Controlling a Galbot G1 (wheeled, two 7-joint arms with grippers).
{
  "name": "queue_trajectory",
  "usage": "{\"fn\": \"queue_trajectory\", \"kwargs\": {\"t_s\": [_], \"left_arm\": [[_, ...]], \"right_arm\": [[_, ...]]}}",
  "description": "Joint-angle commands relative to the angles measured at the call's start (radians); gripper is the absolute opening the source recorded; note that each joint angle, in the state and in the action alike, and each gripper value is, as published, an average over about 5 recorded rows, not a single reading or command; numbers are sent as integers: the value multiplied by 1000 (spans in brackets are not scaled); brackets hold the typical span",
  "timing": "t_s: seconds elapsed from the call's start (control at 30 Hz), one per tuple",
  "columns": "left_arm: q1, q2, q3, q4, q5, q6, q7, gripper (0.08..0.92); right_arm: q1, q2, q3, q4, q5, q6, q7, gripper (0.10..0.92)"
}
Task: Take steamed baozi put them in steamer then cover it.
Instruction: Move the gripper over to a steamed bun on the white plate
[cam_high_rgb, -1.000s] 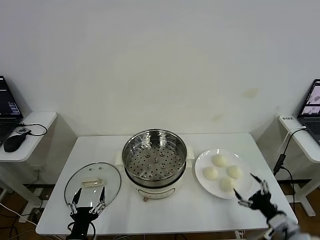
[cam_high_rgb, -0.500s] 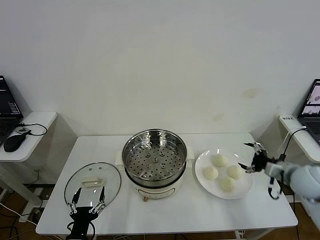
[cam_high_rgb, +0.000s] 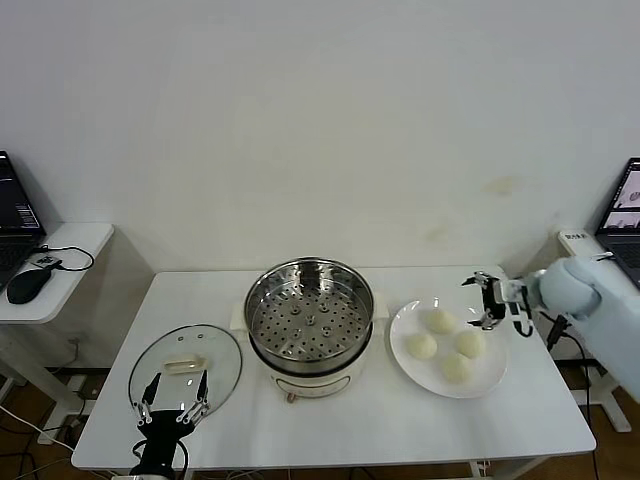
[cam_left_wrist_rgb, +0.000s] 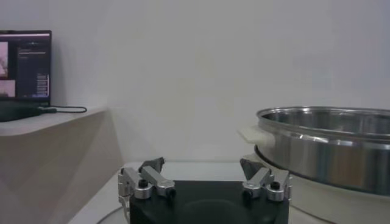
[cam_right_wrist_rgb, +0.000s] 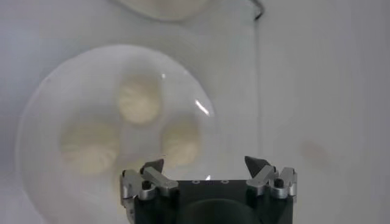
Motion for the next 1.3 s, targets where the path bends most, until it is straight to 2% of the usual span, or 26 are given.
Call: {"fn": "queue_trajectory", "kwargs": {"t_s": [0.03,0.2,1.13,1.3], "left_arm": [[-2,5,-8,3,0,3,0,823],[-2,7,-15,3,-1,3,0,823],[-19,12,-14,5,10,-7,0,823],[-23,13,-14,11,10,-10,-1,823]], "right_arm": [[210,106,-223,-212,-5,22,-90,823],[189,183,-226,-295,-38,29,-85,823],[104,368,-130,-506,-100,53,-23,823],[103,388,-127,-529,-108,55,-23,791]]}}
